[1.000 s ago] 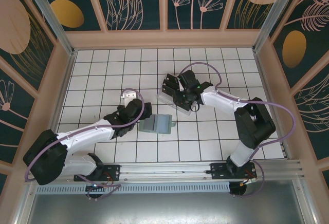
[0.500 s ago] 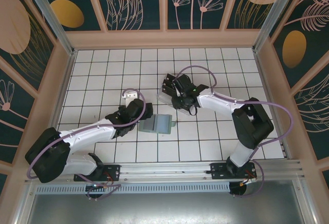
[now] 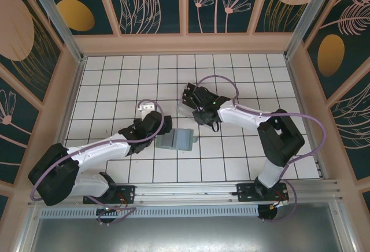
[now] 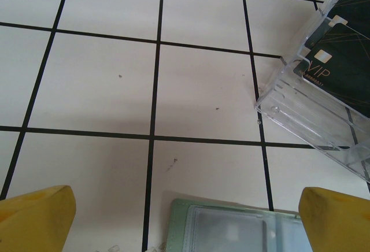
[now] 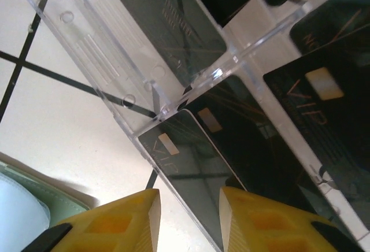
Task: Put the credit cards into the card holder
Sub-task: Pick up the credit card from the storage box.
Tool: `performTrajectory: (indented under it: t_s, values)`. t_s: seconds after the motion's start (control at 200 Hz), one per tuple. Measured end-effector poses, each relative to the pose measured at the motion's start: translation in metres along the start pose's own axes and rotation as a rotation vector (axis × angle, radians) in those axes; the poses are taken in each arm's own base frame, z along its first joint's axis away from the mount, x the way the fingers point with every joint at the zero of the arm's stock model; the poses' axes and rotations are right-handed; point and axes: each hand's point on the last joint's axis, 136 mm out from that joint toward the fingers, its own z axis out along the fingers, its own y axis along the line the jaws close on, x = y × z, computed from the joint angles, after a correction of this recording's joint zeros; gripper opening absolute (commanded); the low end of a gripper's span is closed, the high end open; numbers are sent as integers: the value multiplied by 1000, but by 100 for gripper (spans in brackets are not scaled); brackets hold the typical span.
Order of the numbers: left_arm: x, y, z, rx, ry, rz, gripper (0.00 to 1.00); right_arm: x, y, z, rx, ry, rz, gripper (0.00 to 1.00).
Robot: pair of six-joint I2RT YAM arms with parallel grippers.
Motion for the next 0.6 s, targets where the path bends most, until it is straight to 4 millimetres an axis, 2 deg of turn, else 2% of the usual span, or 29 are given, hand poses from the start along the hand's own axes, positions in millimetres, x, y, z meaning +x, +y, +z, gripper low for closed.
performTrajectory:
  t_s: [0.22,0.601]
  values:
    - [0,0,0,1,1,0,99,-18,-4,-9,27,-40,-9,35]
    - [0,0,0,3,2,0,99,-16,-7,-8,45,-35,-18,36]
